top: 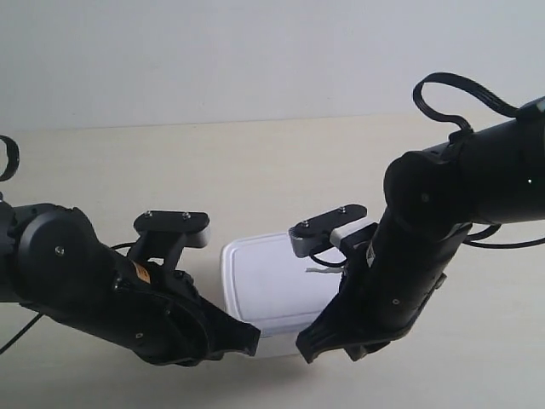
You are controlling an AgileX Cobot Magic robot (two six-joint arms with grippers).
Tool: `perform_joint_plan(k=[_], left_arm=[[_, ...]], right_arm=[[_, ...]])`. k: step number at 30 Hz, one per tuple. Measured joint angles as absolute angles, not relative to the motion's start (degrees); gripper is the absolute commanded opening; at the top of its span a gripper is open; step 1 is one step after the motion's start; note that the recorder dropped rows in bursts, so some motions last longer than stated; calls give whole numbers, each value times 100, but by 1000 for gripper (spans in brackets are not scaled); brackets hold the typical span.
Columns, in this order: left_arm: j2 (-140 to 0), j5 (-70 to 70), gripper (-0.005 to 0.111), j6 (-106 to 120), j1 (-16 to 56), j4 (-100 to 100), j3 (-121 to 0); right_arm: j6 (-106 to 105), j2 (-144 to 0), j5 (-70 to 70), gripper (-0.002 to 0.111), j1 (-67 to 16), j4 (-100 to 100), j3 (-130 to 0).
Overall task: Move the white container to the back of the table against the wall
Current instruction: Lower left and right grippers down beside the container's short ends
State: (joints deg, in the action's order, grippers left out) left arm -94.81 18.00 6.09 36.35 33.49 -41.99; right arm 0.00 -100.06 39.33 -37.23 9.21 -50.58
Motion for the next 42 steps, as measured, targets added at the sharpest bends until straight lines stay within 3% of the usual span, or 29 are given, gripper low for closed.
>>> perform_joint_plan(k=[5, 12, 27, 42], left_arm=[[-9481, 2333, 0, 713, 3635, 3695, -4199], [-9481, 1883, 0, 1814, 3635, 5241, -4199], [-10204, 1644, 0, 2794, 3635, 6503, -4220], [-10681, 1380, 0, 3113, 3635, 6657, -4633]], right_arm=[[0, -10006, 3486, 0, -3723, 1148, -5058], [177, -9827, 3525, 0, -3723, 1117, -5058], [668, -9524, 3951, 0, -3723, 499, -5058], [892, -9878, 3755, 0, -3723, 169, -5058]])
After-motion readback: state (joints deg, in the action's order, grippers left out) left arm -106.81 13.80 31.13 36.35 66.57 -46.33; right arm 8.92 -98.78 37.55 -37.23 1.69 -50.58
